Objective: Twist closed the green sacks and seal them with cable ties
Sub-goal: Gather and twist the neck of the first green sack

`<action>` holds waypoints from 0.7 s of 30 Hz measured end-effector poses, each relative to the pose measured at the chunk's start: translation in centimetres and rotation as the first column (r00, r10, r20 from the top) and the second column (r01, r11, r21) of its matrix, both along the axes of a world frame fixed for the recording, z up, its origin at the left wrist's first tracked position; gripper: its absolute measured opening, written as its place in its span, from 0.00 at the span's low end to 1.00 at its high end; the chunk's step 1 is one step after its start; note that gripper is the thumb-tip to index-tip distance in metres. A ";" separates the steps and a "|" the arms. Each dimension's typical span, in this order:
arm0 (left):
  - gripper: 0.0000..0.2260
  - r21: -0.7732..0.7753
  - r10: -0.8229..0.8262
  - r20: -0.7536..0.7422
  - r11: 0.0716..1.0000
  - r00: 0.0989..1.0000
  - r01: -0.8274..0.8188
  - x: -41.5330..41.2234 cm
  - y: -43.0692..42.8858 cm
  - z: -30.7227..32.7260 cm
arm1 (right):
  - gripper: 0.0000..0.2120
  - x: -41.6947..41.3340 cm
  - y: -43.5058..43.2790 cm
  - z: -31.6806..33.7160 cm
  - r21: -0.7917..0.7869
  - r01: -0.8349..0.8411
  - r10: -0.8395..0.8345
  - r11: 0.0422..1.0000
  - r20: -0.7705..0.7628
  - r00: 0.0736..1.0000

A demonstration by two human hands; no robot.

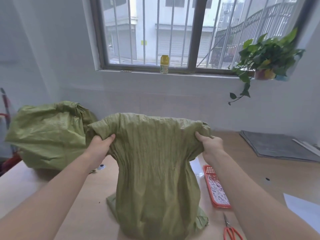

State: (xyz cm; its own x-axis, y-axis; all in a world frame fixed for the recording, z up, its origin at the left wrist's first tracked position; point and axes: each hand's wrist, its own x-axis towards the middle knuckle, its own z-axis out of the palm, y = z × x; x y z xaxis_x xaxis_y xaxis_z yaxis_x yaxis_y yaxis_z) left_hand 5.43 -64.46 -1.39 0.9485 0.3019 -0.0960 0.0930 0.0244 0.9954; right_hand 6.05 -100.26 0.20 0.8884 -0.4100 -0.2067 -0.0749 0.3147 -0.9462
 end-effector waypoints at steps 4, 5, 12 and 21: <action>0.10 0.003 -0.033 -0.004 0.999 0.999 0.033 -0.6 -1.1 0.3 | 0.07 -0.7 0.4 -0.3 -0.160 -0.085 0.083 0.983 -0.019 0.996; 0.09 0.023 -0.005 0.030 1.000 1.000 0.004 -0.6 -1.2 0.4 | 0.08 -1.0 0.5 0.2 -0.179 -0.071 0.073 0.981 0.004 0.997; 0.25 0.098 0.056 0.046 0.993 0.997 -0.060 -1.2 -1.0 1.2 | 0.11 -2.9 0.8 1.7 -0.310 0.058 -0.015 0.949 0.140 0.990; 0.31 -0.018 -0.021 0.003 1.000 1.000 0.021 -2.0 -1.2 1.5 | 0.08 -4.8 1.5 2.1 -0.189 -0.142 0.173 0.972 0.159 0.972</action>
State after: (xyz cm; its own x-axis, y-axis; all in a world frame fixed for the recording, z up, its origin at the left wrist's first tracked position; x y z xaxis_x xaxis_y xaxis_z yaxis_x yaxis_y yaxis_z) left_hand 3.41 -65.63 0.14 0.9550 0.2798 -0.0986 0.0908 0.0406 0.9950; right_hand 1.29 -98.74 2.25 0.9605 -0.2778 0.0186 0.0599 0.1407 -0.9882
